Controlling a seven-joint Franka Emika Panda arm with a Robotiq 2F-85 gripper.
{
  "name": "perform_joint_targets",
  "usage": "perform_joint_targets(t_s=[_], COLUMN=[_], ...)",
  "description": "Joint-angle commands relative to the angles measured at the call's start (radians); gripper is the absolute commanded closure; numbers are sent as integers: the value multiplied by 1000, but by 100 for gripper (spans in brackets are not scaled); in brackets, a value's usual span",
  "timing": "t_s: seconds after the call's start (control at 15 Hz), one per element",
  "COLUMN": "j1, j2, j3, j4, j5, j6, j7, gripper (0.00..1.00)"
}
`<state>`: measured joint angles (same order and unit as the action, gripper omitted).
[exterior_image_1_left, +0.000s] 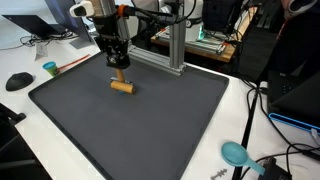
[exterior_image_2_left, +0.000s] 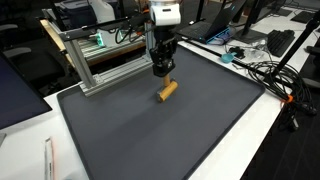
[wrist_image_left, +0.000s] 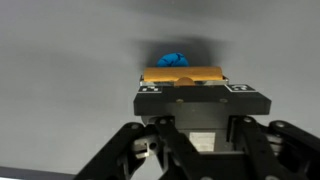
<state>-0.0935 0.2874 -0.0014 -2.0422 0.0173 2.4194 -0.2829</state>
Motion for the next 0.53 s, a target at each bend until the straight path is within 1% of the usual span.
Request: perform_joint_targets(t_s=[0.0,0.47], j1=[-11,-12], j2=[-12,-8], j3=[-13,-10], j4=[-88,-94], j5=[-16,-7], j6=[-74,-68], j7=[-19,-37], gripper=[78,78])
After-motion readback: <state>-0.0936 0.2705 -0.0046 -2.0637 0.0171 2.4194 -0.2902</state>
